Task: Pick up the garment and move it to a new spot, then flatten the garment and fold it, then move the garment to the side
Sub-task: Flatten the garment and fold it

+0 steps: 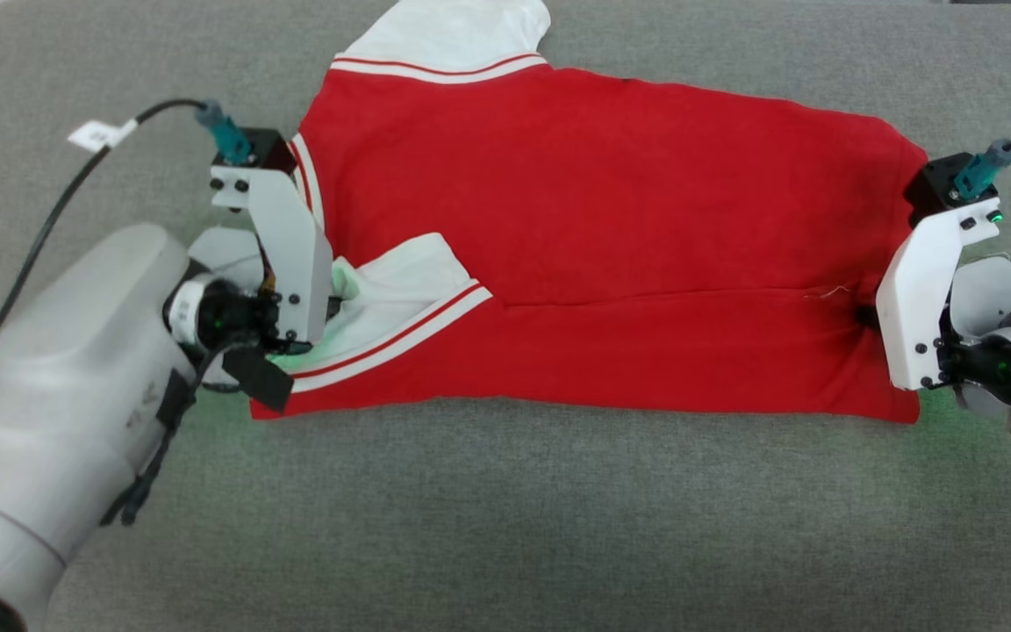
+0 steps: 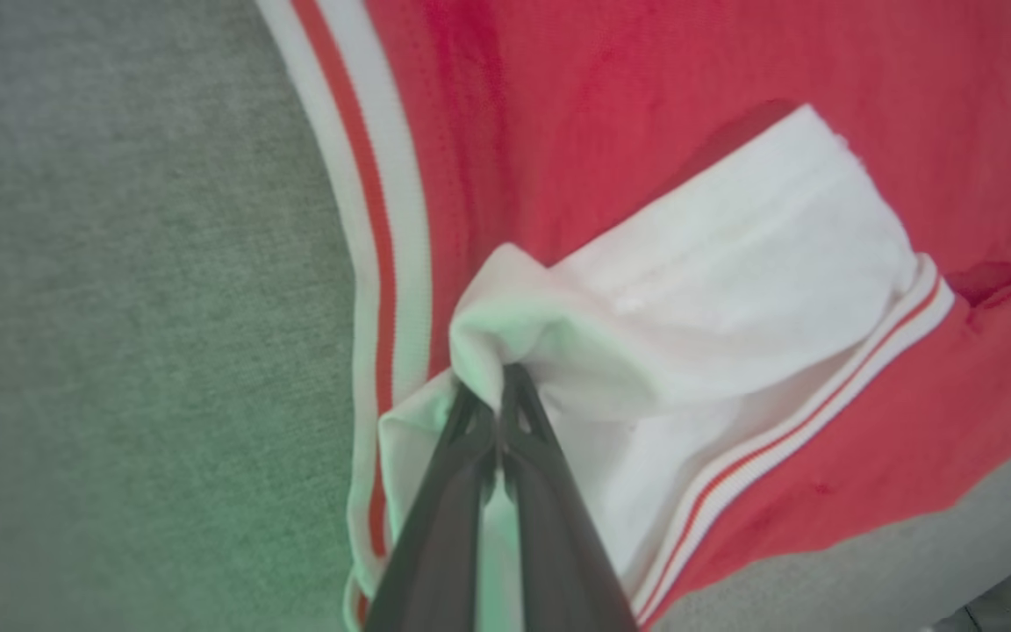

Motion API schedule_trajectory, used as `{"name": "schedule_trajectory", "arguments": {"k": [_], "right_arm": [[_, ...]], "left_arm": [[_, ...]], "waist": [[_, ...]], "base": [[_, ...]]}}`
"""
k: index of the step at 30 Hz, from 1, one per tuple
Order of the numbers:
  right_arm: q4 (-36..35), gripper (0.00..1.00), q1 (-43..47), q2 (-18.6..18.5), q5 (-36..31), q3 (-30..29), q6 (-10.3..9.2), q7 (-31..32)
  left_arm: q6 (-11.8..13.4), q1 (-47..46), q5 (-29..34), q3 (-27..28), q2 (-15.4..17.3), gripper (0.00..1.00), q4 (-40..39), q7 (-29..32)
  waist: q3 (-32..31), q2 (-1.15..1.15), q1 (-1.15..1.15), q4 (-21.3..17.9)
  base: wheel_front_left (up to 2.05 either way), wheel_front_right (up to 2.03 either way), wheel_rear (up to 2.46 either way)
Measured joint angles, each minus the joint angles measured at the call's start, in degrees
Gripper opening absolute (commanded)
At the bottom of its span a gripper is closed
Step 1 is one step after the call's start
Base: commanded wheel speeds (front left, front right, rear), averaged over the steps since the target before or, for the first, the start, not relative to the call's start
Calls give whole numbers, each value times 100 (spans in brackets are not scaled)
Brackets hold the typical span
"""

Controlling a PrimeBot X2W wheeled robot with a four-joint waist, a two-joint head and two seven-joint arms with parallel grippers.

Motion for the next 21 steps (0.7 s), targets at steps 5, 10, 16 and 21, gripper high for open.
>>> {"name": "schedule_trajectory", "arguments": {"k": [5, 10, 16, 21], "right_arm": [[256, 0, -161, 66, 4, 86, 0, -89], [580, 0, -272, 112, -4, 211, 0, -147], [1134, 0, -427, 169, -79, 242, 0, -201], [1762, 100, -591, 250, -258, 221, 2, -265]], "left_arm": [[-131, -237, -27, -40, -189, 100, 469, 203], [-208, -499, 164, -135, -298, 100, 645, 209], [-175, -856, 338, -158, -235, 100, 686, 97], [-146, -964, 459, -73, -230, 100, 613, -344]], "waist": [[-11, 0, 0, -20], [-89, 0, 0, 8], [-197, 0, 0, 144], [-348, 0, 0, 257]], "base": [[0, 0, 0], [0, 0, 0], [0, 0, 0], [0, 0, 0]]}}
